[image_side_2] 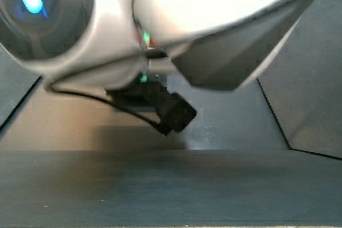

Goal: Pick up the star object. Move up. Place the star object on the fixture. Regrasp the star object. Move to above the board. Insert the star object.
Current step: Regrasp the star object.

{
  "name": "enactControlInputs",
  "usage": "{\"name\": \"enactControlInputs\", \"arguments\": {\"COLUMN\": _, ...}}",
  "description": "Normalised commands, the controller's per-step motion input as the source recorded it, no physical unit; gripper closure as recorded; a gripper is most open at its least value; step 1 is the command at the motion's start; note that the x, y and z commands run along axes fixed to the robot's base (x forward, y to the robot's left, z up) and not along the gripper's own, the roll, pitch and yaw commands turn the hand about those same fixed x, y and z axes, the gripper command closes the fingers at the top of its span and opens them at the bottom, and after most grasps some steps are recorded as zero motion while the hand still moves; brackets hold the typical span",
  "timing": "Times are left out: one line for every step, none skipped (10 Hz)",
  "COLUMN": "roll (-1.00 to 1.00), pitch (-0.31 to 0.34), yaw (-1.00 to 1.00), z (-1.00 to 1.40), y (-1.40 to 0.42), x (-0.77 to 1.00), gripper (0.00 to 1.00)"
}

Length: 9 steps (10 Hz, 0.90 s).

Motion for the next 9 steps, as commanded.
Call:
{"name": "enactControlInputs", "arguments": {"roll": 0.08, "pitch": 0.005, "yaw": -0.01, "z": 1.0, "y": 0.0, "x": -0.03, "gripper": 0.0}}
{"name": "enactControlInputs", "arguments": {"roll": 0.06, "pitch": 0.008, "yaw": 0.0, "z": 1.0, "y": 0.0, "x": -0.04, "gripper": 0.0}}
{"name": "enactControlInputs", "arguments": {"roll": 0.05, "pitch": 0.008, "yaw": 0.0, "z": 0.89, "y": 0.0, "x": -0.04, "gripper": 0.0}}
{"name": "enactControlInputs", "arguments": {"roll": 0.03, "pitch": 0.012, "yaw": 0.01, "z": 0.7, "y": 0.0, "x": -0.03, "gripper": 0.0}}
{"name": "enactControlInputs", "arguments": {"roll": 0.02, "pitch": 0.011, "yaw": 0.01, "z": 0.51, "y": 0.01, "x": -0.03, "gripper": 0.0}}
{"name": "enactControlInputs", "arguments": {"roll": 0.02, "pitch": 0.008, "yaw": 0.01, "z": 0.25, "y": 0.0, "x": -0.03, "gripper": 0.0}}
{"name": "enactControlInputs", "arguments": {"roll": 1.0, "pitch": 0.047, "yaw": 0.02, "z": 0.94, "y": -1.0, "x": -0.01, "gripper": 0.0}}
{"name": "enactControlInputs", "arguments": {"roll": 1.0, "pitch": 0.047, "yaw": 0.02, "z": 0.9, "y": -1.0, "x": 0.0, "gripper": 0.0}}
{"name": "enactControlInputs", "arguments": {"roll": 1.0, "pitch": 0.039, "yaw": 0.02, "z": 0.88, "y": -1.0, "x": -0.03, "gripper": 0.0}}
